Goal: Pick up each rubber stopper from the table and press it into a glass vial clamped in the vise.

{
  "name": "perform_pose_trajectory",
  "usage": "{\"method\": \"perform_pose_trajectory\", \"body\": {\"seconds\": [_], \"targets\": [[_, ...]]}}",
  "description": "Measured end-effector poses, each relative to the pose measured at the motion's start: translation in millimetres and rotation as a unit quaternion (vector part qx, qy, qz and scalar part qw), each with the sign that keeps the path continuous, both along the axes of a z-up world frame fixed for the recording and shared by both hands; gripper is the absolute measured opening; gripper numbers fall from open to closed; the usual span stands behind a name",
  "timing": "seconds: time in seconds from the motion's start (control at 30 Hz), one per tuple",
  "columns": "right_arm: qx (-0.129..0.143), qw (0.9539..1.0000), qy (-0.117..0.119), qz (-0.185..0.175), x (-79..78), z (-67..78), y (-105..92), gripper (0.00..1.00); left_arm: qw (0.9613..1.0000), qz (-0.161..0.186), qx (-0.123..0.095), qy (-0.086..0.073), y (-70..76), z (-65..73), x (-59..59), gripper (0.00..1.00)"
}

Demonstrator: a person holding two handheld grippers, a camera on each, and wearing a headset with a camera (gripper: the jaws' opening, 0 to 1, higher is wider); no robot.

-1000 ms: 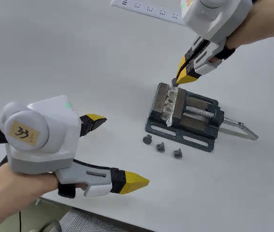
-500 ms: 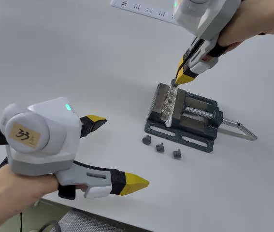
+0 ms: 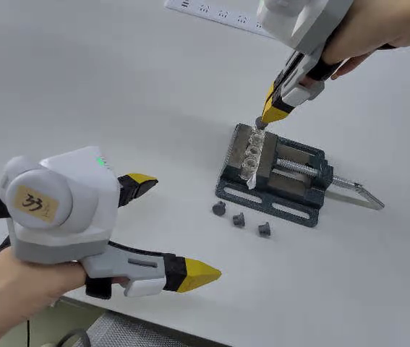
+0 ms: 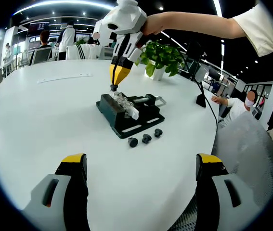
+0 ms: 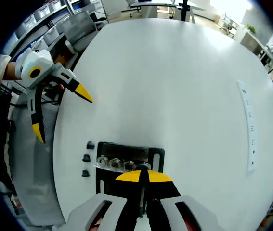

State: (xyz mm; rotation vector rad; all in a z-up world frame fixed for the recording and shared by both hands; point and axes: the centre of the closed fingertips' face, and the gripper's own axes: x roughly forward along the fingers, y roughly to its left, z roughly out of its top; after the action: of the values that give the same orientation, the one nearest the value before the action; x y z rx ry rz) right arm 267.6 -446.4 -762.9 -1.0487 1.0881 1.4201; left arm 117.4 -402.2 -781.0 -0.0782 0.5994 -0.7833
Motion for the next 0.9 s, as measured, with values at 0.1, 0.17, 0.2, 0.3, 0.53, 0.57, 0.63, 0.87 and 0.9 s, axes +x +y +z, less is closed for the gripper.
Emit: {"method": "perform_pose_trajectory", "body": {"seconds": [0.1, 0.17, 0.2, 0.3, 0.53, 0.57, 0.63, 0.87, 0.9], "targets": [[-0.002, 1.0, -0.006, 0.003, 5.2, -2.2, 1.3, 0.0, 1.0, -0.001, 0.001, 0.001, -0.4, -1.7, -0.8, 0.93], [-0.004, 0.9999, -0.012, 0.004, 6.0, -3.0, 1.5, 0.0, 1.0, -0.001, 0.0, 0.002, -1.0, -2.0, -1.1, 0.93], [-0.005, 0.9999, -0.014, 0.006, 6.2, -3.3, 1.7, 0.0, 1.0, -0.001, -0.001, 0.002, -1.1, -2.2, -1.2, 0.93], [-0.009, 0.9997, -0.019, 0.011, 6.5, -3.7, 1.7, 0.0, 1.0, -0.001, 0.0, 0.002, -1.8, -2.7, -1.6, 0.93], [-0.005, 1.0, 0.0, -0.001, 3.2, -2.4, 1.3, 0.0, 1.0, 0.001, -0.001, 0.0, -1.1, -1.2, -1.1, 0.93], [0.001, 0.9999, 0.013, -0.007, -2.5, -1.0, 2.3, 0.03, 1.0, 0.001, 0.0, 0.0, -0.6, -1.5, -1.2, 0.93], [0.0, 0.9999, 0.009, -0.005, -3.0, -0.5, 1.1, 0.05, 1.0, 0.001, 0.0, 0.001, -0.4, -1.8, -1.6, 0.93], [0.005, 0.9999, -0.006, -0.01, -4.4, 1.0, 0.1, 0.0, 1.0, 0.001, 0.0, 0.005, -1.1, -4.3, -4.0, 0.92], [0.005, 0.9999, -0.009, -0.004, -4.8, 1.0, 0.1, 0.0, 1.0, 0.001, 0.0, 0.006, -1.0, -4.7, -4.2, 0.92]]}}
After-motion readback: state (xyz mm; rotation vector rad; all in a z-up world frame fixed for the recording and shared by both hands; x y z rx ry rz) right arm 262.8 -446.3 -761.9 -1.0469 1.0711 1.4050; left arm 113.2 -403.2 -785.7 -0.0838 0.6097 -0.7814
